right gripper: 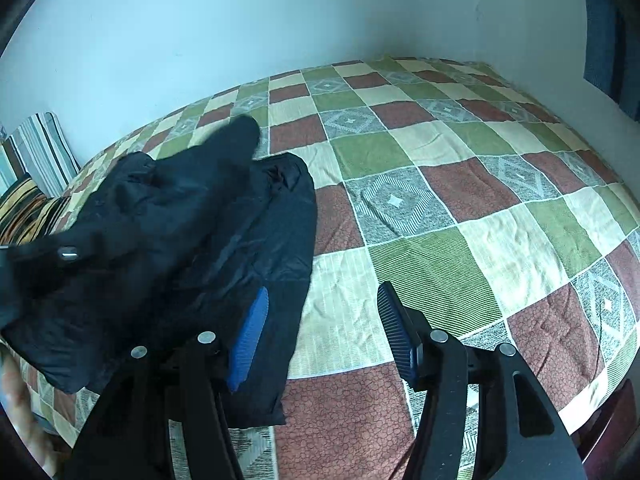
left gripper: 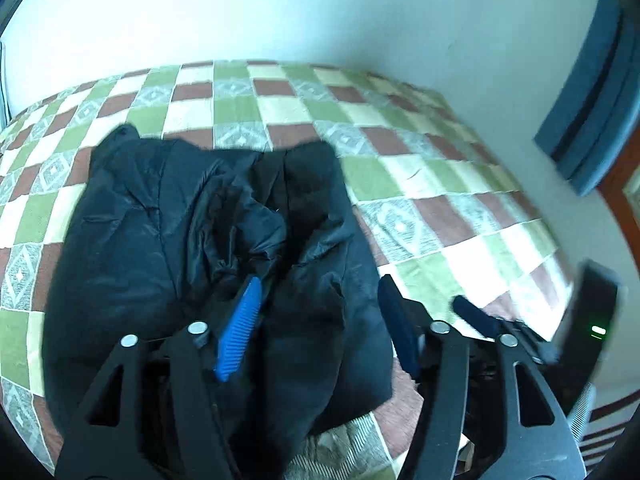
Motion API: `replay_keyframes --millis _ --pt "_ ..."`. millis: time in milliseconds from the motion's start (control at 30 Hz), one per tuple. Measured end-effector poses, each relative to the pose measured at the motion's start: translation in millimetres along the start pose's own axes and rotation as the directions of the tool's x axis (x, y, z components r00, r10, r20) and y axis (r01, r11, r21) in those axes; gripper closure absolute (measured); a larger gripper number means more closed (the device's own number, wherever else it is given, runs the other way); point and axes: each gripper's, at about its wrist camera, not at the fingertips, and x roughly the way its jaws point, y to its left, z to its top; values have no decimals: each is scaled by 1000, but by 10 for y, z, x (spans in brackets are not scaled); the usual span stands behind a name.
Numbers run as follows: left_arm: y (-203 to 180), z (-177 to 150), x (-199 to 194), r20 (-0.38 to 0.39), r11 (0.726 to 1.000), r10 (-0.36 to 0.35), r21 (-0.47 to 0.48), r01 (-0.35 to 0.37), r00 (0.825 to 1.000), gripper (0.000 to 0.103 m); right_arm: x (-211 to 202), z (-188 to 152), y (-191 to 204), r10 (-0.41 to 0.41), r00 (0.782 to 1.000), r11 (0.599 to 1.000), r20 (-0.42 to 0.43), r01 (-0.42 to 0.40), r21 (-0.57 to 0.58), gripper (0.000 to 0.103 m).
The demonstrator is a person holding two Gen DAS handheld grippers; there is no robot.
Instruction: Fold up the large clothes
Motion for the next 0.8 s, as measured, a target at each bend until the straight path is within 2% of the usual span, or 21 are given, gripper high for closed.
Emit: replay_keyframes --millis 67,133,300,467,600,733,800 --pt "33 -7 -193 36 1000 -2 16 1 999 37 -59 25 41 12 1000 1000 9 -12 -1 46" --pt "154 -17 -356 65 1000 26 14 -27 998 36 -114 53 93 23 1000 1000 18 -23 -5 46" --pt "734 -96 -632 112 989 143 -59 -137 983 32 -275 141 275 75 996 997 47 -74 -20 46" --pt "1369 -209 -704 91 961 234 -172 -216 968 32 -389 245 561 124 990 991 63 -120 -60 46" --pt "1736 -339 -696 70 941 284 -212 -264 956 30 -381 315 846 168 985 982 47 -163 -99 44" --pt "1941 -434 -605 37 939 265 -238 -249 964 30 -227 312 1163 200 980 971 -12 -200 -131 38" --pt "1964 -471 -568 31 941 256 -237 -242 966 30 -99 266 1302 173 984 971 -53 -179 -158 36"
